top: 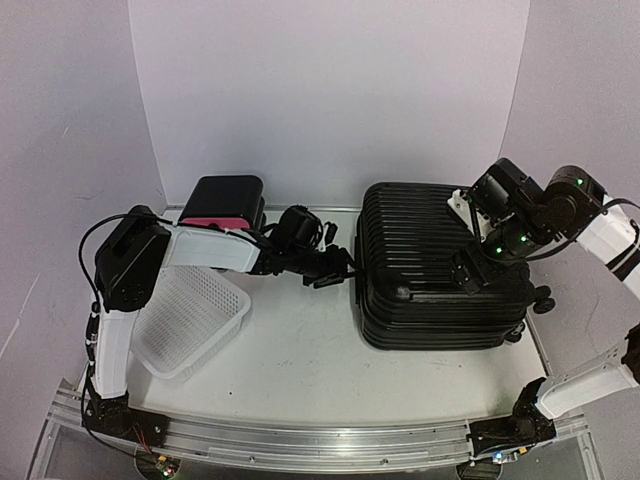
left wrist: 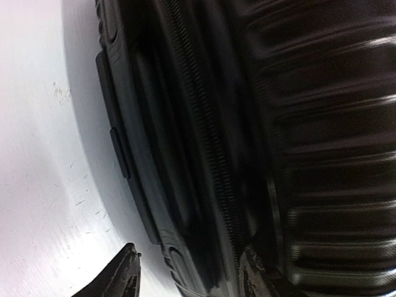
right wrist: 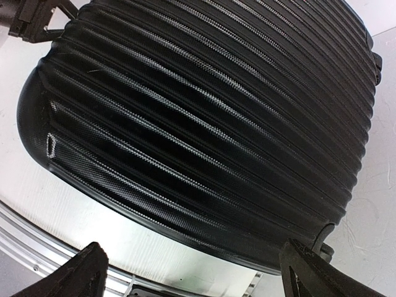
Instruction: Open, take out, and arrange the luggage
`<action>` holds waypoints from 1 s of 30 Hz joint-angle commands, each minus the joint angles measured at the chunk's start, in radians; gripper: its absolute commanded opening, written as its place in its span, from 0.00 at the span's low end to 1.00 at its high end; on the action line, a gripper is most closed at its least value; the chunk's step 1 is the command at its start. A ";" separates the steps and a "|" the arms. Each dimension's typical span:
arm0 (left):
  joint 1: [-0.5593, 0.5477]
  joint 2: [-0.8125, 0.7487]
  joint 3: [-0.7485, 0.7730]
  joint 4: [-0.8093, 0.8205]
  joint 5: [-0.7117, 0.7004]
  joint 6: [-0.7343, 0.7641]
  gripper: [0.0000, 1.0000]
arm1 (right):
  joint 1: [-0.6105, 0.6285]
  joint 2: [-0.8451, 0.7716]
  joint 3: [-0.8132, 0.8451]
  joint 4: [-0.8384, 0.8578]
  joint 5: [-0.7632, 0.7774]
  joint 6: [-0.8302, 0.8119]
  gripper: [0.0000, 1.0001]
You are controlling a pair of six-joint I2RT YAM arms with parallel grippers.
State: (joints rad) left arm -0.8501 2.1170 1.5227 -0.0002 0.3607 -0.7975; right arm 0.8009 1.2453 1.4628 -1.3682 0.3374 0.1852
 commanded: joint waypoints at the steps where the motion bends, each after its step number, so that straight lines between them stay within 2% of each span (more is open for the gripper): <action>1: -0.008 0.021 0.054 0.017 0.026 -0.005 0.57 | 0.002 -0.022 -0.001 0.027 0.010 0.013 0.98; 3: -0.009 0.025 0.046 0.014 0.014 -0.009 0.55 | 0.003 -0.018 -0.002 0.027 0.011 0.013 0.98; 5: -0.009 0.027 0.039 0.008 -0.006 -0.013 0.50 | 0.002 -0.017 0.000 0.028 0.010 0.014 0.98; 9: -0.015 0.041 0.055 -0.036 -0.041 -0.021 0.48 | 0.002 -0.011 -0.002 0.029 0.008 0.016 0.98; 13: -0.026 0.074 0.130 -0.123 -0.066 -0.030 0.56 | 0.002 0.005 0.001 0.033 0.002 0.020 0.98; 17: -0.026 0.120 0.240 -0.194 0.000 -0.011 0.66 | 0.002 0.010 0.008 0.039 -0.014 0.026 0.98; 24: -0.024 0.095 0.257 -0.074 0.214 0.094 0.85 | 0.005 0.012 0.008 0.041 -0.037 0.026 0.98; 30: -0.021 0.073 0.288 -0.067 0.260 0.159 0.94 | 0.045 0.035 0.072 0.013 0.005 0.008 0.98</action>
State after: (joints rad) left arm -0.8478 2.2215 1.7164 -0.1841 0.5053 -0.7132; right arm 0.8124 1.2591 1.4624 -1.3575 0.3073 0.1986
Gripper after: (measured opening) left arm 0.914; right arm 0.983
